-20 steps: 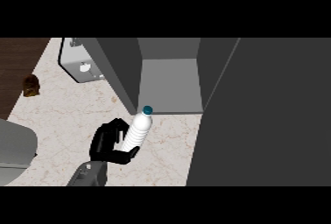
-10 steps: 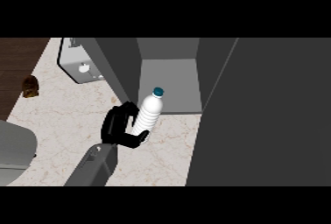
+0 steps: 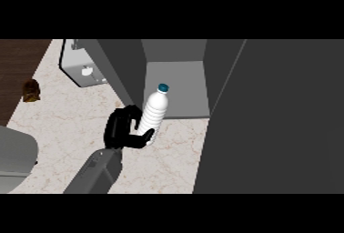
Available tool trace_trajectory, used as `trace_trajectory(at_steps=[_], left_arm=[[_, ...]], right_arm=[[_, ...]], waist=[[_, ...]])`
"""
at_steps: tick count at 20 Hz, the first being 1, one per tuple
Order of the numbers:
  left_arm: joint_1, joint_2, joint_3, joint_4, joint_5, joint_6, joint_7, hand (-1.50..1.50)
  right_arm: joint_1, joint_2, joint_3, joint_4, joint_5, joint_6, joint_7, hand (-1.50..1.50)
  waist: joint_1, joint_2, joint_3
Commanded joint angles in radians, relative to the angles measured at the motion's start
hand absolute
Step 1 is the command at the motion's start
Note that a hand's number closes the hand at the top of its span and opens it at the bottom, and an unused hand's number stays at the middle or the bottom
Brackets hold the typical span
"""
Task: Pick up the bottled water, place it into the cabinet and close the cabinet
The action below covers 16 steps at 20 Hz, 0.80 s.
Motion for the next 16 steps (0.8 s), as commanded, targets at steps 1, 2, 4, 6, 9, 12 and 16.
trace_trajectory(at_steps=[1, 2, 4, 6, 9, 12, 16], left_arm=[[-0.153, -0.047, -0.075, -0.079, 0.021, 0.08, 0.101, 1.5], [-0.164, -0.047, -0.076, -0.049, 0.036, 0.079, 0.077, 1.5], [-0.191, -0.046, -0.116, -0.082, 0.046, 0.131, 0.119, 1.5], [-0.181, -0.046, -0.125, -0.091, 0.045, 0.14, 0.1, 1.5], [-0.208, -0.045, -0.135, -0.096, 0.078, 0.173, 0.12, 1.5], [-0.221, -0.045, -0.182, -0.117, 0.077, 0.248, 0.127, 1.5], [-0.254, -0.045, -0.189, -0.105, 0.081, 0.343, 0.177, 1.5]], right_arm=[[-0.013, 0.007, -0.073, -0.009, -0.159, 0.013, 0.018, -1.5], [0.039, 0.024, -0.042, -0.018, -0.154, 0.048, -0.019, -1.5], [0.001, 0.014, -0.063, 0.002, -0.145, 0.04, 0.003, -1.5], [-0.007, 0.01, -0.089, 0.021, -0.182, 0.064, -0.009, -1.5], [-0.009, 0.0, -0.093, 0.017, -0.187, 0.086, -0.004, -1.5], [-0.036, 0.008, -0.108, 0.084, -0.197, 0.099, -0.039, -1.5], [-0.028, -0.007, -0.158, 0.08, -0.271, 0.126, -0.033, -1.5]], waist=[[-0.012, -0.004, -0.001], [-0.036, -0.002, -0.001], [-0.042, -0.003, -0.001], [-0.039, -0.003, -0.001], [-0.063, -0.001, -0.002], [-0.075, 0.003, 0.0], [-0.084, 0.003, -0.001]])
